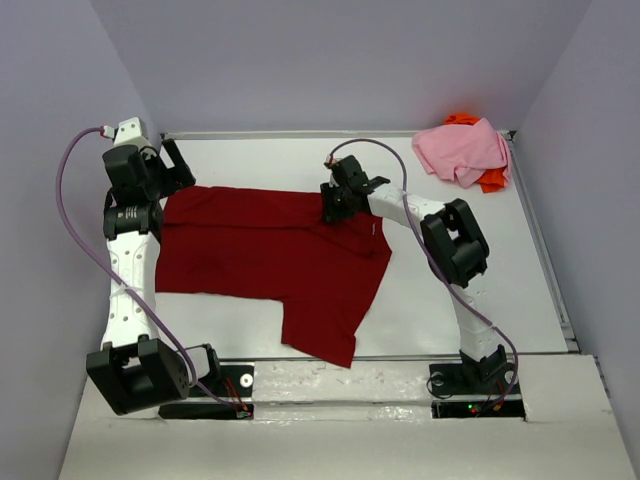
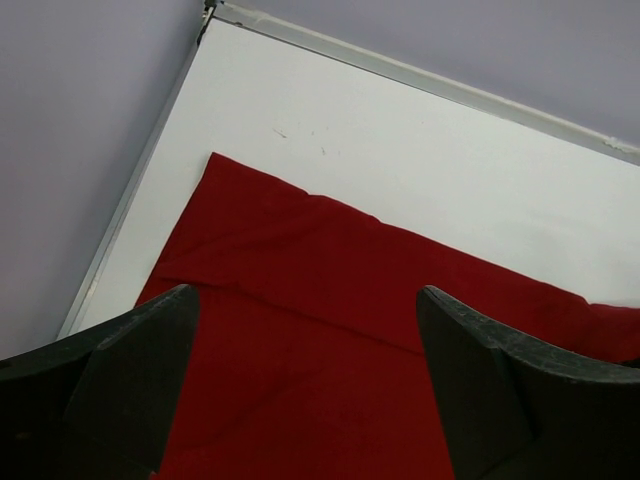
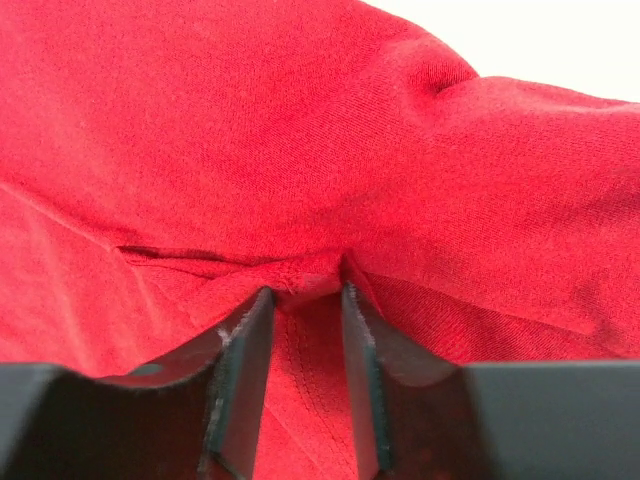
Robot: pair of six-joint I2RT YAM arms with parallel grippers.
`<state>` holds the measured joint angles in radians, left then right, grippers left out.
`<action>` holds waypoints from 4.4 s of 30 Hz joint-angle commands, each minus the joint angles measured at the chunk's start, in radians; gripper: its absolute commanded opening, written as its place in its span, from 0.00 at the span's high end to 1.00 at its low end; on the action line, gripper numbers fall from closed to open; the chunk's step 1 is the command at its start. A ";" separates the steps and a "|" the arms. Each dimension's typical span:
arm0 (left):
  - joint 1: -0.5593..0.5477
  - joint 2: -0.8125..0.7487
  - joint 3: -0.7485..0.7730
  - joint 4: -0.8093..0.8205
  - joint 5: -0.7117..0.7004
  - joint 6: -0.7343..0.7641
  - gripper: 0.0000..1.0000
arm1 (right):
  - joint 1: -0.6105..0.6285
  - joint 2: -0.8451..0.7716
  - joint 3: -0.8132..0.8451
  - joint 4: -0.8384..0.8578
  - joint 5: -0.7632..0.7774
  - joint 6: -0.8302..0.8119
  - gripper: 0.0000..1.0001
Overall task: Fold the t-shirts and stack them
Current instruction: Fold the tshirt
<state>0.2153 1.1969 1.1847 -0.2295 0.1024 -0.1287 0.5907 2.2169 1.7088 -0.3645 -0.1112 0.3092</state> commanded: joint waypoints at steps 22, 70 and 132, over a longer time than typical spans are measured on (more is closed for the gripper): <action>-0.001 -0.062 -0.046 0.033 0.042 -0.014 0.01 | 0.086 -0.206 -0.101 0.027 -0.019 0.093 1.00; -0.367 0.006 -0.189 0.154 0.036 -0.227 0.18 | 0.135 -0.194 -0.165 -0.125 0.263 0.074 1.00; -0.860 0.480 -0.143 0.119 -0.127 -0.129 0.96 | -0.006 -0.703 -0.584 -0.149 0.326 0.205 0.85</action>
<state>-0.6399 1.7653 1.0672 -0.0902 -0.0444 -0.2459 0.5800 1.5211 1.1278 -0.5346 0.2096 0.4984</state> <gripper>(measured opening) 0.057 0.154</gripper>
